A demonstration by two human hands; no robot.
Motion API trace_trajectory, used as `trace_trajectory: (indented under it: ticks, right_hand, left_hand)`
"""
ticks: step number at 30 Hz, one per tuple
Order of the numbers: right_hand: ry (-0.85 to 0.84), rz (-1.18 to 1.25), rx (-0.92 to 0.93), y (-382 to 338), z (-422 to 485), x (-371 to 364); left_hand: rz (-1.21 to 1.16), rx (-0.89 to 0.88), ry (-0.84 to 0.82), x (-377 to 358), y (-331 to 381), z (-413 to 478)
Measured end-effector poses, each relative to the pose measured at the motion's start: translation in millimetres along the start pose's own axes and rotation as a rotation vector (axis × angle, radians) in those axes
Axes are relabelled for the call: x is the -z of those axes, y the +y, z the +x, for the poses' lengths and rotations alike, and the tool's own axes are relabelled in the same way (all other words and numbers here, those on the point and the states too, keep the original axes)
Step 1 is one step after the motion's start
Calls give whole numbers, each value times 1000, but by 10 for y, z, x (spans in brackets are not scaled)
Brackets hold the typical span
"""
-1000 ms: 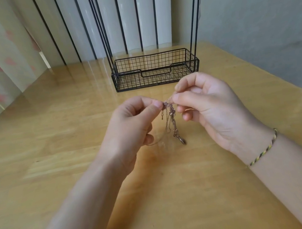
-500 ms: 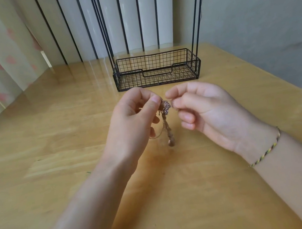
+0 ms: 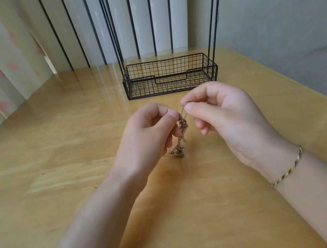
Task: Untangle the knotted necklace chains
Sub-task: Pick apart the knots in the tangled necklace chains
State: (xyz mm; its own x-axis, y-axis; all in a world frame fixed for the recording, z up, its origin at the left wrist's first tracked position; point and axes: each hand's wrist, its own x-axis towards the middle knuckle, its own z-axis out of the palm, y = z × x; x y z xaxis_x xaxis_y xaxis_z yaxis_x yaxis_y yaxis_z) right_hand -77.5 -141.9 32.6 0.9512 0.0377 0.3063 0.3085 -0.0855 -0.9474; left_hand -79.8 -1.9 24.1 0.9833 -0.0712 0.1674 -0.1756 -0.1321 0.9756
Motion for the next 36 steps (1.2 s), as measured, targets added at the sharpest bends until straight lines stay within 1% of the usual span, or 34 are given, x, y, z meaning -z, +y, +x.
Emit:
trace_trajectory:
  ticks: [5, 7, 8, 9, 11, 13, 15, 17, 20, 23, 28, 30, 32, 36]
  right_hand:
    - [-32, 295, -71, -26, 16, 20]
    - [-20, 296, -89, -24, 28, 40]
    - [-8, 230, -90, -20, 31, 51]
    - [8, 107, -84, -10, 32, 59]
    - [32, -221, -39, 15, 34, 61]
    - [42, -440, 33, 47, 34, 36]
    - [77, -576, 98, 62, 24, 12]
    - [108, -591, 141, 49, 14, 2]
    - [98, -386, 137, 7, 4, 7]
    - [74, -135, 58, -16, 2, 13]
    - [53, 300, -49, -66, 12, 13]
    - [63, 361, -65, -89, 14, 23]
    - [89, 368, -71, -94, 24, 38]
    - [125, 430, -28, -99, 26, 55]
  left_hand:
    - [24, 35, 27, 19, -25, 12]
    - [27, 33, 40, 19, -24, 11]
    - [26, 27, 46, 16, -20, 11]
    - [24, 17, 54, 16, -16, 9]
    - [24, -2, 71, 18, -9, 11]
    - [33, -13, 79, 16, -8, 15]
    - [40, -15, 74, 7, -12, 15]
    - [41, -4, 60, 3, -15, 10]
    - [45, 8, 29, -3, -26, 1]
    - [78, 7, -11, -16, -36, -3]
    - [154, 65, -32, -14, -68, 10]
    - [161, 78, -20, -6, -83, 16]
    - [163, 82, 6, 10, -95, 28]
    - [159, 99, 60, 31, -103, 53]
